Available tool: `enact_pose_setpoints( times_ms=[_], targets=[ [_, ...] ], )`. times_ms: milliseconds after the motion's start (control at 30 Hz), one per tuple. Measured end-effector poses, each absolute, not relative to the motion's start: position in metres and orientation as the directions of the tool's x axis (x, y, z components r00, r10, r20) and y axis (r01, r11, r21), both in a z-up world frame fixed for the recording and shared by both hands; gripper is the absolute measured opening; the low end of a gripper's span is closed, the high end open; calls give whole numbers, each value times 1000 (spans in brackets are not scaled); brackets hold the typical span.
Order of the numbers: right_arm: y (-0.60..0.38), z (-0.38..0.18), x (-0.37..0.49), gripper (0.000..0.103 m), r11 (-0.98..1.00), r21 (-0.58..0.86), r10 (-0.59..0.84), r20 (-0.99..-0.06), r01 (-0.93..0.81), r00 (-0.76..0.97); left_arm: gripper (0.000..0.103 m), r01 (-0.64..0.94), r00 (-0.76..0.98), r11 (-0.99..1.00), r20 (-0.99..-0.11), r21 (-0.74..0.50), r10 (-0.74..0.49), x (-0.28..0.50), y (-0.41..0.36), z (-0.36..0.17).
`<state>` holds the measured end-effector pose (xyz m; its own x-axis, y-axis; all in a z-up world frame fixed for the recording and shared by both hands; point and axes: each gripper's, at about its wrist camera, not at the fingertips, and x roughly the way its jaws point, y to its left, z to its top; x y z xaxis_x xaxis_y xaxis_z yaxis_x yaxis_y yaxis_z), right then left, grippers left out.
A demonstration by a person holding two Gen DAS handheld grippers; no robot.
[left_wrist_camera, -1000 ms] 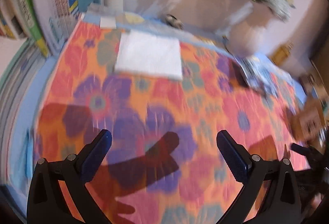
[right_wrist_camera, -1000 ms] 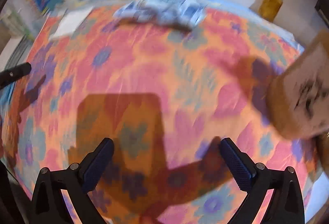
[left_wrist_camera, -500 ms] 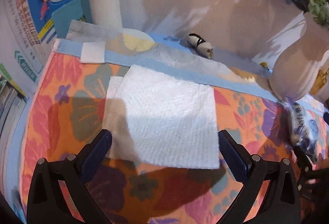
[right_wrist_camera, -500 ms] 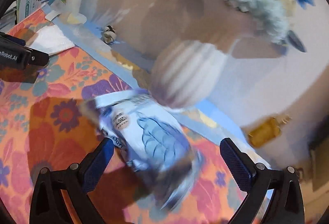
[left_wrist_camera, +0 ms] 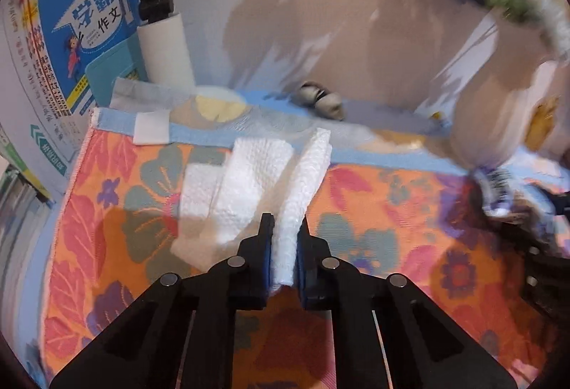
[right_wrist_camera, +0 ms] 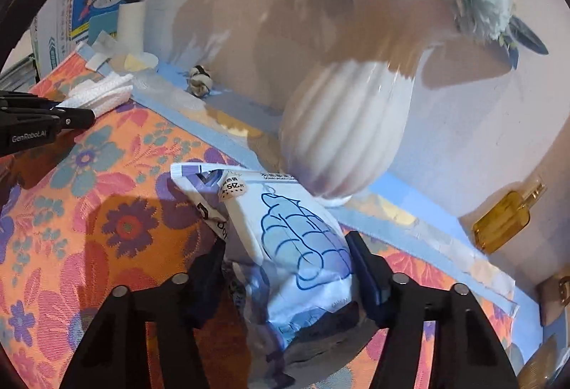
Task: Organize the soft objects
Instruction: 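Grasp the white towel with the left gripper while the right grasps the blue-white bag, then carry the white towel and blue-white bag over the glass plate and release both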
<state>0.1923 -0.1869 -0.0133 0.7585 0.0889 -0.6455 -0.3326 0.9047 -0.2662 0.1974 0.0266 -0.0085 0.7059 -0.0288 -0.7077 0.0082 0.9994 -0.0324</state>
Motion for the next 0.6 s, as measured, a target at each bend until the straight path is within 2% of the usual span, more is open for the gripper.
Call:
enact_pose_setpoints(
  times_ms=[100, 200, 300, 400, 600],
  targets=[
    [-198, -3, 183, 55, 931, -202, 124, -612, -305, 781, 8, 61, 765, 995, -636, -83, -100, 174, 25, 9],
    [-203, 3, 161, 55, 949, -168, 110, -620, -268, 777, 8, 104, 780, 990, -610, -99, -143, 148, 18, 26],
    [-200, 10, 120, 55, 951, -167, 101, -629, -261, 771, 8, 131, 758, 983, -626, -131, -184, 116, 15, 31],
    [-197, 14, 69, 55, 950, -143, 126, -640, -278, 758, 8, 163, 715, 959, -642, -232, -277, 74, 14, 22],
    [-196, 11, -18, 55, 951, -203, 47, -654, -235, 755, 8, 187, 683, 951, -663, -246, -306, 20, -9, 2]
  ],
)
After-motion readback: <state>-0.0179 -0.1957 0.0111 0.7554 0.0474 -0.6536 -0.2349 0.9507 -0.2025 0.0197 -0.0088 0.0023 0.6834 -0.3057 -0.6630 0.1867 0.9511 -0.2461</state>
